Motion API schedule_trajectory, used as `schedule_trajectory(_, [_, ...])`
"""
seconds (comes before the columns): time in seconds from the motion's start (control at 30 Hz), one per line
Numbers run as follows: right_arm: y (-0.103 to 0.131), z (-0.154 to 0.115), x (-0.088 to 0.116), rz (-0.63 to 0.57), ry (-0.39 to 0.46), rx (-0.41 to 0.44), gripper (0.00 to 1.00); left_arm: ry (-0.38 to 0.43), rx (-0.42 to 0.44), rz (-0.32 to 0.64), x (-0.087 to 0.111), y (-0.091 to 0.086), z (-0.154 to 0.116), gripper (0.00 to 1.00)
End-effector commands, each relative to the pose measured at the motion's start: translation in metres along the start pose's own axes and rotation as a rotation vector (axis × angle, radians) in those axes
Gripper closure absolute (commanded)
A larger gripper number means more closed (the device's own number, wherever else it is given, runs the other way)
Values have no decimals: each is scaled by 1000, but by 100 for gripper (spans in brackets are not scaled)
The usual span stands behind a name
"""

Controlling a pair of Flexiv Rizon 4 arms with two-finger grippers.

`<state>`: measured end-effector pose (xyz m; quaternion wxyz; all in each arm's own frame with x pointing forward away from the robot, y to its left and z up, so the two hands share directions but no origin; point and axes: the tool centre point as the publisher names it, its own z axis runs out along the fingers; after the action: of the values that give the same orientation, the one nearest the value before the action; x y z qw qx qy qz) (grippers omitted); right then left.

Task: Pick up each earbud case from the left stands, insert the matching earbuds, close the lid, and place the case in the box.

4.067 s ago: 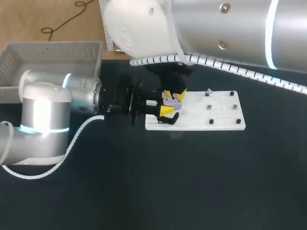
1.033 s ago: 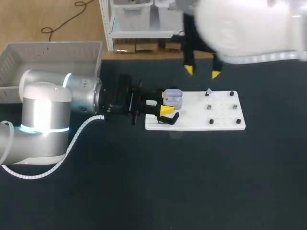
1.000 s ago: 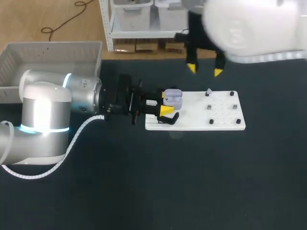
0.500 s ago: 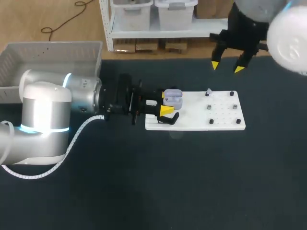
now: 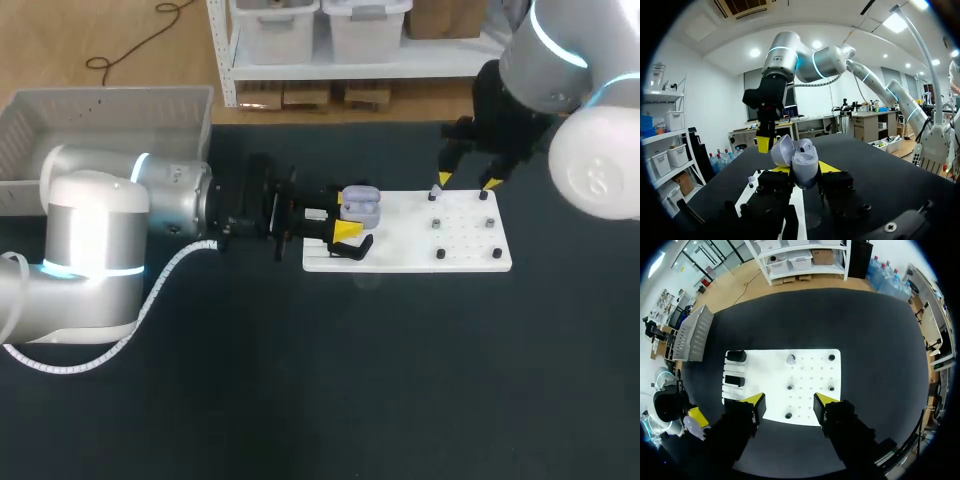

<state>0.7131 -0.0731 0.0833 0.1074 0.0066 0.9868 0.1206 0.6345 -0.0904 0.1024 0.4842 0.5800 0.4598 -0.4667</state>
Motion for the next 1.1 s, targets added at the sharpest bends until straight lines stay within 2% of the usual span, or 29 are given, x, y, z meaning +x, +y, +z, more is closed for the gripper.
schedule_trajectory(0.03, [3, 23, -14, 20, 31, -17, 37, -1, -4, 2, 1, -1, 0, 100])
schedule_trajectory(0.27, [6, 36, -19, 42, 18, -50, 40, -1, -4, 2, 1, -1, 0, 100])
schedule_trajectory(0.47, [3, 49, -22, 44, 18, -53, 51, -1, -4, 2, 1, -1, 0, 100])
schedule_trajectory(1.0, [5, 63, -29, 95, 23, -71, 52, -1, -4, 2, 1, -1, 0, 100])
schedule_trajectory(1.1, [4, 65, -32, 99, 17, -70, 55, -1, -4, 2, 1, -1, 0, 100])
